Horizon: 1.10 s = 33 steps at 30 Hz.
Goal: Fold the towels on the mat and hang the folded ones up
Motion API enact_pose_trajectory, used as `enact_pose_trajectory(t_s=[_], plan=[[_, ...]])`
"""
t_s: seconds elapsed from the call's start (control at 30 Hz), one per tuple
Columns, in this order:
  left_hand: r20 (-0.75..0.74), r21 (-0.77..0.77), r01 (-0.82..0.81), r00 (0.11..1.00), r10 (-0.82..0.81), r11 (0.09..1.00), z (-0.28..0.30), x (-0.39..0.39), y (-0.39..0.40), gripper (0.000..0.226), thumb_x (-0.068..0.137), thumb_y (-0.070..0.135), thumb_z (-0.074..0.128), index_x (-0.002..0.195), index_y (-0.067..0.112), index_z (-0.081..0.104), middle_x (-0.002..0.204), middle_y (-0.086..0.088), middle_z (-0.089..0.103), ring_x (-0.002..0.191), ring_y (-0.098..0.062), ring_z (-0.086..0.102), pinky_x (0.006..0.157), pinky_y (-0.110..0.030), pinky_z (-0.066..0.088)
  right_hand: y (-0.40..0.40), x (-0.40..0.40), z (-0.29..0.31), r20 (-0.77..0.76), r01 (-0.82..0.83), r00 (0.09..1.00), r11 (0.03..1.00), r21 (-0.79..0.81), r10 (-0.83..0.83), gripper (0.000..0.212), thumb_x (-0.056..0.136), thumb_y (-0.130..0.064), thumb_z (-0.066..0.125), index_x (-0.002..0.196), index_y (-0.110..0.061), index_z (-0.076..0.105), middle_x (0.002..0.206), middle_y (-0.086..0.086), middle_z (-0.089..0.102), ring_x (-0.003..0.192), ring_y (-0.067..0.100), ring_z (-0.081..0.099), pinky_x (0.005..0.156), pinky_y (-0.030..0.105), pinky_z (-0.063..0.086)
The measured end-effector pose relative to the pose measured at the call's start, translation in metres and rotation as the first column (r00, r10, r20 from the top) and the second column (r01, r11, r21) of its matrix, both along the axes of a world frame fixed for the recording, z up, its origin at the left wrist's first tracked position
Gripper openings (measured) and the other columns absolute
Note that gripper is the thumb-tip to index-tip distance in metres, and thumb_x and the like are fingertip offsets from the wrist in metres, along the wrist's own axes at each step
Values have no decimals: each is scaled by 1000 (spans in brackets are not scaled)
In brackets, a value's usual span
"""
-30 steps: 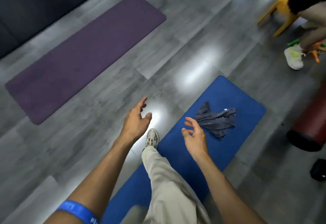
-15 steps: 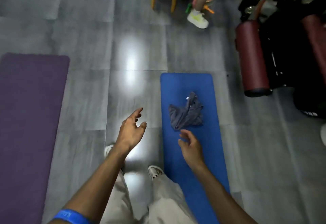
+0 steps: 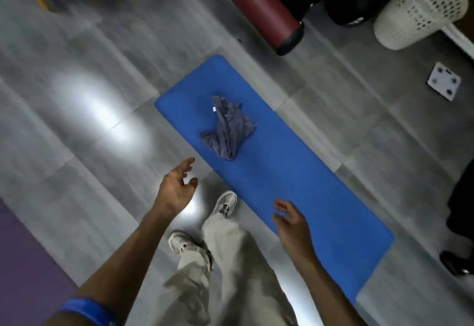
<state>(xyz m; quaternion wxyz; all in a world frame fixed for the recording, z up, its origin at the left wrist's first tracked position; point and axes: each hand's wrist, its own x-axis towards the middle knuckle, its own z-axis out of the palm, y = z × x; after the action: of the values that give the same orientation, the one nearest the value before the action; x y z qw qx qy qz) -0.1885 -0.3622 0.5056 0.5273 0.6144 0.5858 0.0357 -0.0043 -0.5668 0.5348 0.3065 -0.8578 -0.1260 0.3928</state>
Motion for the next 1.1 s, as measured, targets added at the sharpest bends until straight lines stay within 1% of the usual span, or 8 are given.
enact_pose_trajectory(t_s=[0.07, 0.2, 0.4, 0.53, 0.7, 0.87, 1.0, 1.1], plan=[[-17, -14, 43, 999, -43, 999, -11, 15, 15, 50, 90, 7, 61, 137, 24, 51, 122, -5, 61, 114, -23, 56, 94, -32, 48, -1, 4, -8, -38, 53, 998, 999, -6, -53, 29, 92, -7, 59, 114, -25, 62, 116, -9, 63, 106, 5, 59, 87, 18, 46], [-49, -42, 91, 994, -93, 995, -33, 46, 44, 49, 90, 7, 61, 136, 24, 52, 121, -3, 61, 108, -17, 56, 91, -30, 48, 16, 20, -42, -97, 115, 988, 993, -30, -118, 28, 92, -9, 58, 116, -24, 62, 117, -8, 63, 94, -6, 57, 81, 17, 42], [-87, -99, 169, 980, -178, 981, -91, 97, 80, 50, 91, 11, 61, 138, 23, 51, 122, -3, 60, 113, -21, 56, 95, -38, 50, 66, 50, -112, -234, 190, 951, 979, -78, -204, 28, 87, -8, 64, 111, -22, 61, 111, -8, 62, 106, 10, 58, 80, 18, 41], [-142, -112, 264, 950, -279, 958, -155, 120, 93, 52, 89, 13, 62, 138, 24, 50, 123, -4, 62, 111, -22, 58, 94, -32, 48, 93, 63, -184, -273, 168, 941, 976, -138, -200, 23, 86, -9, 66, 101, -25, 59, 102, -11, 62, 104, 13, 60, 81, 20, 42], [-140, -163, 356, 915, -379, 920, -270, 138, 111, 54, 87, 12, 63, 139, 20, 50, 126, -9, 62, 112, -23, 59, 98, -36, 47, 127, 72, -320, -283, 126, 941, 970, -210, -183, 21, 86, -11, 65, 102, -24, 61, 103, -5, 63, 98, 12, 60, 67, 12, 40], [-148, -185, 501, 836, -528, 846, -388, 152, 141, 56, 90, 14, 60, 143, 18, 43, 137, -8, 54, 126, -22, 51, 105, -40, 41, 178, 83, -474, -243, 119, 954, 965, -235, -177, 34, 83, -9, 67, 117, -12, 64, 99, -2, 63, 92, 12, 60, 79, 20, 43], [-183, -183, 577, 776, -604, 796, -469, 153, 167, 55, 91, 16, 59, 143, 19, 43, 136, -6, 55, 125, -19, 51, 103, -37, 42, 220, 90, -580, -239, 75, 963, 977, -198, -122, 33, 81, -15, 69, 111, -22, 58, 104, -3, 62, 98, 16, 61, 82, 28, 49], [-213, -190, 614, 736, -643, 766, -510, 149, 183, 55, 91, 16, 58, 143, 22, 42, 137, -5, 55, 127, -20, 51, 101, -35, 43, 244, 94, -642, -140, -73, 989, 974, -215, 44, 42, 77, -21, 70, 117, -27, 60, 120, -2, 60, 105, 19, 59, 79, 29, 50]])
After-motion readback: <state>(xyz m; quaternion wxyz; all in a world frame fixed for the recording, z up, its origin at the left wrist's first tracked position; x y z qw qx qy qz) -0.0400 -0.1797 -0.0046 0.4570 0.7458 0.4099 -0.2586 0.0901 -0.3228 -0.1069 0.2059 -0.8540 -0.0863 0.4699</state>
